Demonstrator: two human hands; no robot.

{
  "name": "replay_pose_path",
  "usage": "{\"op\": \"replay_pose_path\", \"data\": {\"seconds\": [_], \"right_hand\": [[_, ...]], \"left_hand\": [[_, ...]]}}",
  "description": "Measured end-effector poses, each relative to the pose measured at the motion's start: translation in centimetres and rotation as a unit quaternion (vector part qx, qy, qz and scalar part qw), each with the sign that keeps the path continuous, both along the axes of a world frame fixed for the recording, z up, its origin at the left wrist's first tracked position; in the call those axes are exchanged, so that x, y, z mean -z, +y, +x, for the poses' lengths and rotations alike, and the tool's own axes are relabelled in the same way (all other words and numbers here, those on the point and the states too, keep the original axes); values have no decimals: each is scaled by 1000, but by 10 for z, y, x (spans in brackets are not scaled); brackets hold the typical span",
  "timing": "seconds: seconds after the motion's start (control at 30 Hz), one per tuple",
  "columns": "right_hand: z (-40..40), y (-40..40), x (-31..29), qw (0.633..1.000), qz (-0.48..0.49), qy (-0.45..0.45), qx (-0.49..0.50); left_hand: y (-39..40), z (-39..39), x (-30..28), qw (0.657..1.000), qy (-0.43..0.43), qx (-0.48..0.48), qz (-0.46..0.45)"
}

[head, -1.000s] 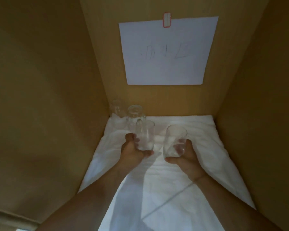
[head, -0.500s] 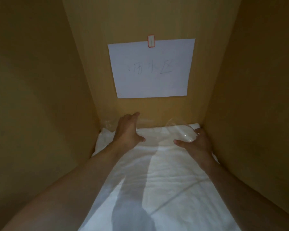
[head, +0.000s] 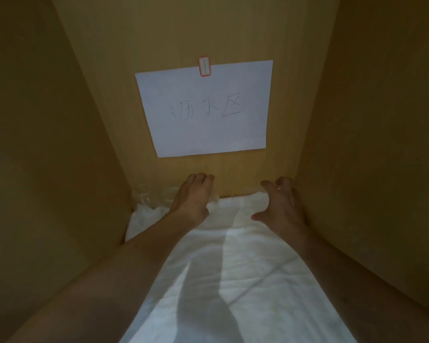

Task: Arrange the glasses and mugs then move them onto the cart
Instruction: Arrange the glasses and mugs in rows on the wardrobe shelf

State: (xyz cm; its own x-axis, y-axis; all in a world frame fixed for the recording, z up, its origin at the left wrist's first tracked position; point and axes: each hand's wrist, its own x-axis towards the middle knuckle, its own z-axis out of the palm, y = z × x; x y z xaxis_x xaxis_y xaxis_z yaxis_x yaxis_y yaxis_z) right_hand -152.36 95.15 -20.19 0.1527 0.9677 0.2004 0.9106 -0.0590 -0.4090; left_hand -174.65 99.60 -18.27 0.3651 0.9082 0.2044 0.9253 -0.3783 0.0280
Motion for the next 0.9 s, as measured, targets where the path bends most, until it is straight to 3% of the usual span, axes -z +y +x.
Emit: {"op": "replay_pose_path", "data": {"seconds": [0.33,0.9], "right_hand": [[-26,42,4,993,-38,-66,-95],[-67,74,30,972,73,-127,-185]], "left_hand": [[26,-6,18,999,-25,-6,-34],[32,-17,26,998,-59,8,-3]]}}
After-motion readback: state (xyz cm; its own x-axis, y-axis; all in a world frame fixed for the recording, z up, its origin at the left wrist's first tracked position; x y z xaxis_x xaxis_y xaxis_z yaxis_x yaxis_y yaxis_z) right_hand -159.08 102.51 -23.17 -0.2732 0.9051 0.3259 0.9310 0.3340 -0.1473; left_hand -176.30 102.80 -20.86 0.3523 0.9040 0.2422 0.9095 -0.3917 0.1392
